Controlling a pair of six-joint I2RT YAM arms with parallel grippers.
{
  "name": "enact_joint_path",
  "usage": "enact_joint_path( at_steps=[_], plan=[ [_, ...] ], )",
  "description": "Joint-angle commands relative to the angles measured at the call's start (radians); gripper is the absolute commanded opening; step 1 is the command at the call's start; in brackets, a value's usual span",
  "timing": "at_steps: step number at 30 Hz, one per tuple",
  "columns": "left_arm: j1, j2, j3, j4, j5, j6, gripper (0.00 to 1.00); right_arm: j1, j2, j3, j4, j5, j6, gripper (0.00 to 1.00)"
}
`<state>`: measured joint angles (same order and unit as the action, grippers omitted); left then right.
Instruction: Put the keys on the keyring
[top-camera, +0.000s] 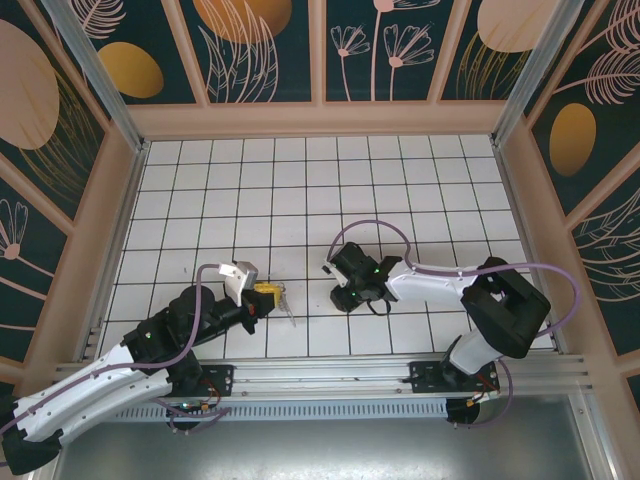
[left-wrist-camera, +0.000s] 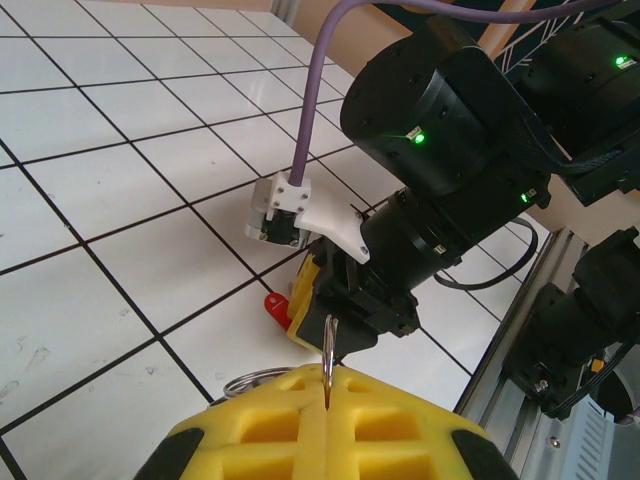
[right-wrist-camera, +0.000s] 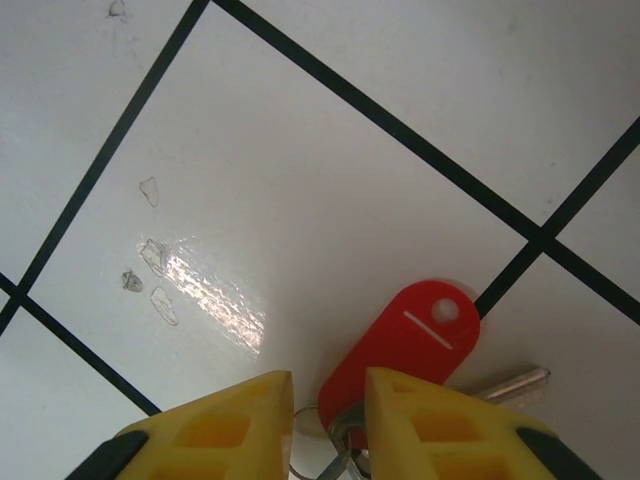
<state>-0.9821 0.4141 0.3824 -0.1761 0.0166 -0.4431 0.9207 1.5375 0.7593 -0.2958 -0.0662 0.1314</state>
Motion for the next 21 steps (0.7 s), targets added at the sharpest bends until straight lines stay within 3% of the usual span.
enact_joint_path(
  at_steps=[1, 12, 21],
  plan=[
    [-0.005, -0.003, 0.012, 0.044, -0.002, -0.005, 0.00, 0.006, 0.000, 0.030, -0.044, 0.035, -0.002, 0.26],
    [-0.005, 0.002, 0.012, 0.051, 0.011, 0.009, 0.00, 0.065, -0.058, 0.029, -0.084, 0.077, 0.069, 0.38],
    [-0.004, -0.015, 0.000, 0.062, 0.006, 0.009, 0.00, 0.115, -0.007, 0.082, -0.161, 0.154, 0.077, 0.39]
  ],
)
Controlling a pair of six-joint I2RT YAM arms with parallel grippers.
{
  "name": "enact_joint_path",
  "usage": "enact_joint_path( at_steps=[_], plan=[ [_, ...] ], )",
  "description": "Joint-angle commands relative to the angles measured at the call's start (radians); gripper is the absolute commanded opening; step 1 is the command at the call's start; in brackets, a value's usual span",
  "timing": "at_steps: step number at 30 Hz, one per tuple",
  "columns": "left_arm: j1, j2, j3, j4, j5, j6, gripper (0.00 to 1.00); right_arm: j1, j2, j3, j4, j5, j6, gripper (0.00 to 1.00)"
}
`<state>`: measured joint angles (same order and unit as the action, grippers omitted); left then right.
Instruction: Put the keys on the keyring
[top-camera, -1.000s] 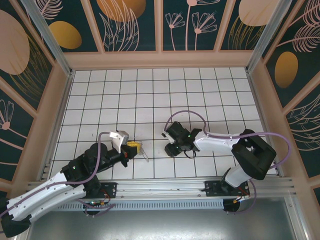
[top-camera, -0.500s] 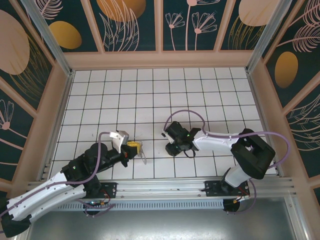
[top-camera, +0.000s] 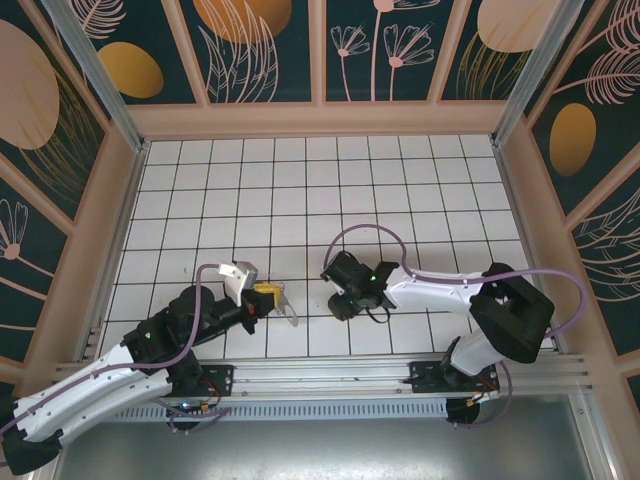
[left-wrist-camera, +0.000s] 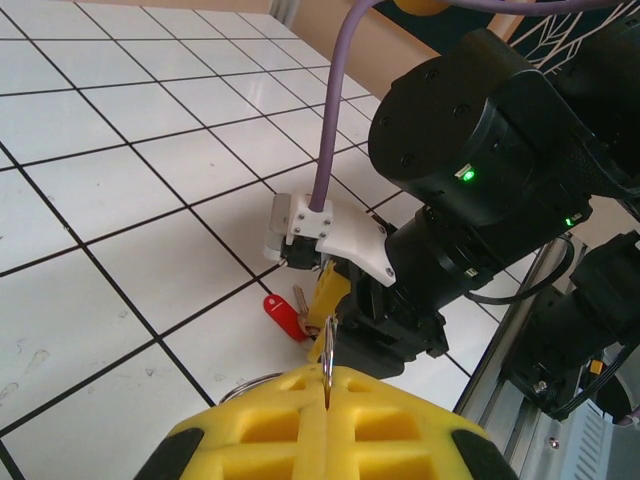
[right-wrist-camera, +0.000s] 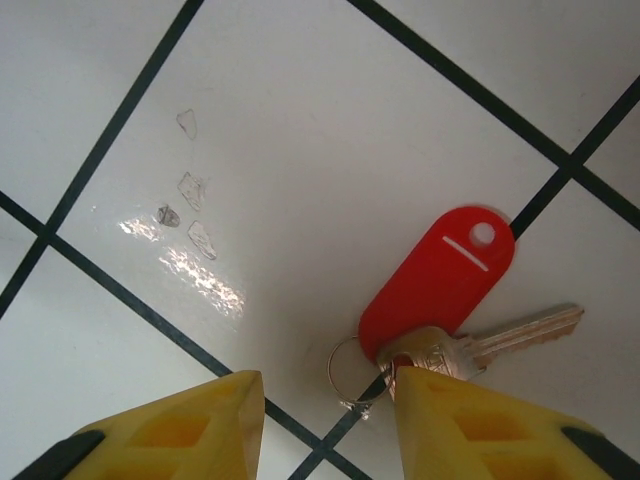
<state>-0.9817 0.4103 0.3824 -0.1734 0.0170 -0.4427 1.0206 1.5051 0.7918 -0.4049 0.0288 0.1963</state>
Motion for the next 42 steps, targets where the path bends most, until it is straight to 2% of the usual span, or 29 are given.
enact_joint_path(
  at_steps=[1, 13, 19, 25, 38, 42],
  plan=[
    [-0.005, -0.010, -0.001, 0.061, 0.006, 0.009, 0.00, 0.017, 0.036, 0.059, -0.059, 0.069, 0.009, 0.39],
    [-0.005, -0.030, -0.002, 0.056, 0.014, 0.001, 0.00, 0.081, 0.136, 0.155, -0.176, 0.200, -0.045, 0.37],
    [-0.006, -0.023, -0.001, 0.058, 0.007, 0.004, 0.00, 0.100, 0.156, 0.160, -0.180, 0.218, -0.097, 0.37],
    [-0.005, -0.033, -0.003, 0.055, -0.002, 0.002, 0.00, 0.112, 0.199, 0.170, -0.199, 0.240, -0.140, 0.32],
    [-0.004, -0.019, -0.005, 0.055, -0.006, 0.001, 0.00, 0.113, 0.192, 0.154, -0.204, 0.259, -0.170, 0.27],
    [-0.004, -0.015, -0.005, 0.057, -0.006, -0.001, 0.00, 0.112, 0.189, 0.146, -0.205, 0.273, -0.175, 0.19]
  ],
)
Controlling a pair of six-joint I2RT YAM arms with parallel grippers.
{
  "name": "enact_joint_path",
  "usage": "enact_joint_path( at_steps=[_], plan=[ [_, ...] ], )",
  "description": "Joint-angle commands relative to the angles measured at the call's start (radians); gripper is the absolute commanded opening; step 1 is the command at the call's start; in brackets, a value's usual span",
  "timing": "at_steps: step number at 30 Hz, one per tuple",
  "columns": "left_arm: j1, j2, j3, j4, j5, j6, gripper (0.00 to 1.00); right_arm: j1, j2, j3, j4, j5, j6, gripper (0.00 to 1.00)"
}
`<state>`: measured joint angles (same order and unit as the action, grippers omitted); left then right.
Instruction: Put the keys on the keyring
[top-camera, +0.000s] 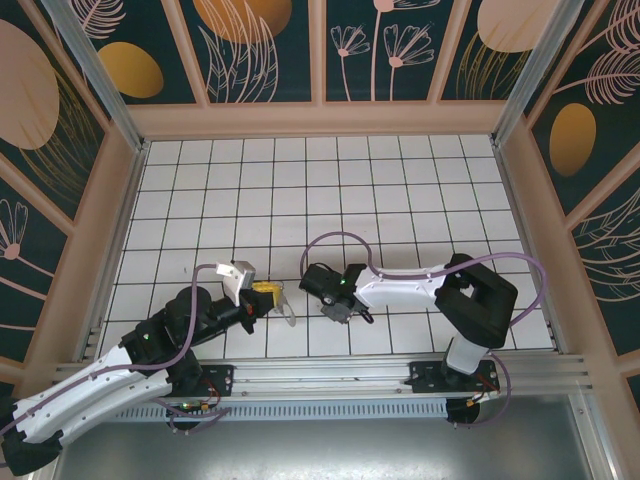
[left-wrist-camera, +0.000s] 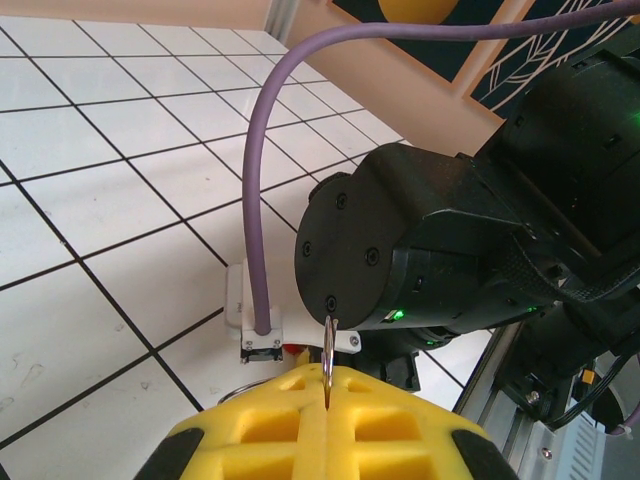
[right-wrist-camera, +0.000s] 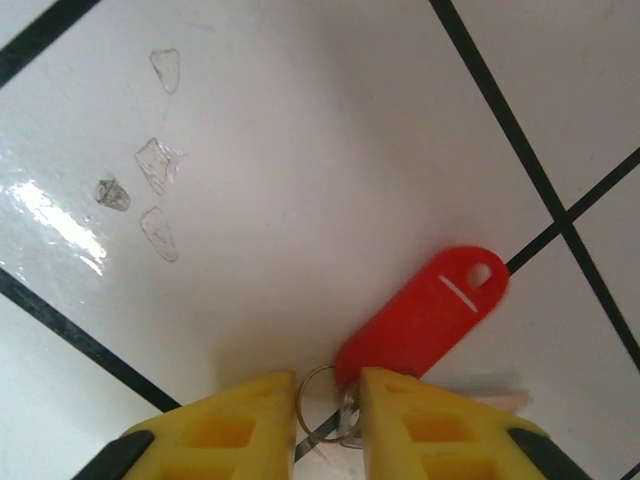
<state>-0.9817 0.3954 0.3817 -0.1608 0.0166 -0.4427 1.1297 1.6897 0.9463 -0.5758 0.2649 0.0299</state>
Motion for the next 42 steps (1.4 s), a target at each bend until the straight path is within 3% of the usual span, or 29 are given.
enact_joint_path(
  at_steps=[1, 8, 27, 42],
  plan=[
    [-0.006, 0.000, -0.004, 0.043, -0.005, -0.001, 0.00, 0.001, 0.006, -0.009, -0.032, 0.039, -0.011, 0.17],
    [-0.004, -0.001, -0.004, 0.041, -0.009, -0.001, 0.00, -0.020, -0.001, 0.004, -0.029, 0.024, 0.005, 0.00],
    [-0.005, 0.021, -0.001, 0.045, -0.005, 0.009, 0.00, -0.147, -0.221, -0.051, 0.069, -0.154, 0.042, 0.00],
    [-0.005, 0.025, 0.002, 0.038, -0.007, 0.010, 0.00, -0.221, -0.096, -0.032, 0.178, -0.309, -0.023, 0.00]
  ],
)
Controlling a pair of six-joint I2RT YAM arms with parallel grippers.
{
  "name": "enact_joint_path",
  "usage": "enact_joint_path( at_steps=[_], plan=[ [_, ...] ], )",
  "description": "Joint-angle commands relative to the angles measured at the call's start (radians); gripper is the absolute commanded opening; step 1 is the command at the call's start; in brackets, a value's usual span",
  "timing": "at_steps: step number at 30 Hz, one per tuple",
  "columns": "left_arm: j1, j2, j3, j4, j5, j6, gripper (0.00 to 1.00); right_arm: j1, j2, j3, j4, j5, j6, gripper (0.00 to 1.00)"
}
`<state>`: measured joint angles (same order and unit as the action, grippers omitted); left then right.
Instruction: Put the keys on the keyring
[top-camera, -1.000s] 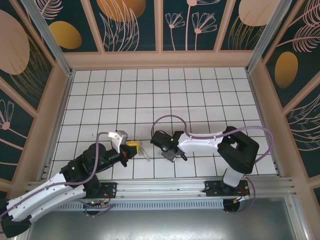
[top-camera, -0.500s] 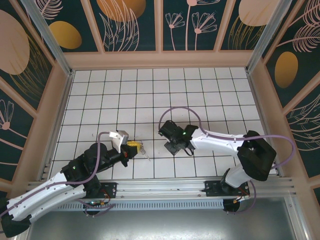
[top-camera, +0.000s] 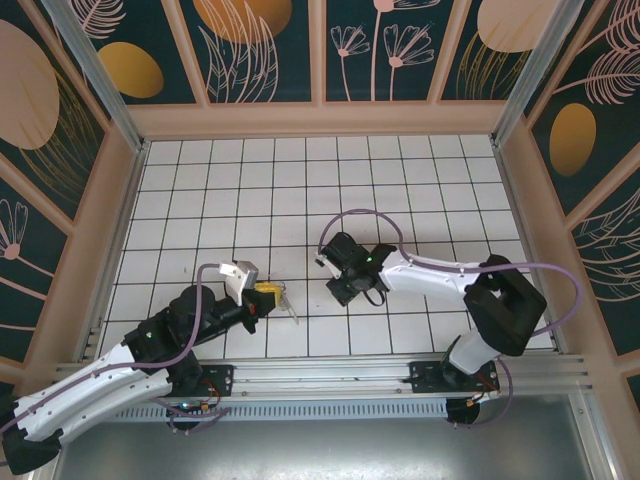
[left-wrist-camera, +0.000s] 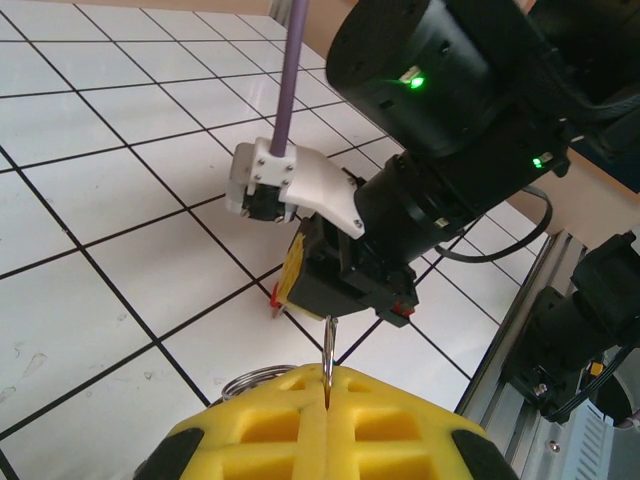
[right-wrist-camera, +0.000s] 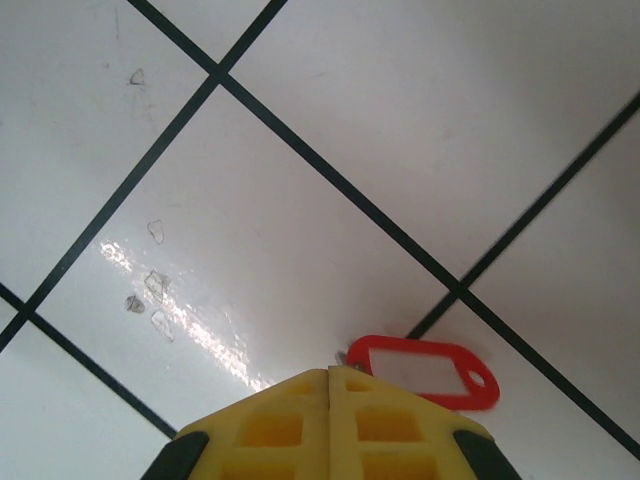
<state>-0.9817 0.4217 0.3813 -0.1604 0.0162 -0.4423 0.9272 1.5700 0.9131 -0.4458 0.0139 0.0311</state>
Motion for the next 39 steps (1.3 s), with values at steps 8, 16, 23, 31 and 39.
enact_joint_path(
  at_steps=[8, 16, 23, 31, 39],
  plan=[
    [-0.005, -0.001, 0.003, 0.037, -0.011, 0.010, 0.00, -0.052, 0.070, 0.026, 0.062, -0.100, -0.061, 0.00],
    [-0.006, 0.001, 0.003, 0.037, -0.007, 0.010, 0.00, -0.064, 0.101, 0.049, 0.049, -0.070, -0.082, 0.00],
    [-0.005, 0.000, 0.003, 0.035, -0.009, 0.010, 0.00, -0.062, 0.102, 0.067, 0.039, -0.041, -0.083, 0.09],
    [-0.005, -0.001, 0.002, 0.038, -0.010, 0.010, 0.00, -0.051, 0.108, 0.071, 0.018, -0.003, -0.094, 0.11],
    [-0.004, -0.005, 0.002, 0.036, -0.010, 0.007, 0.00, -0.046, 0.117, 0.069, 0.021, -0.003, -0.096, 0.13]
  ],
)
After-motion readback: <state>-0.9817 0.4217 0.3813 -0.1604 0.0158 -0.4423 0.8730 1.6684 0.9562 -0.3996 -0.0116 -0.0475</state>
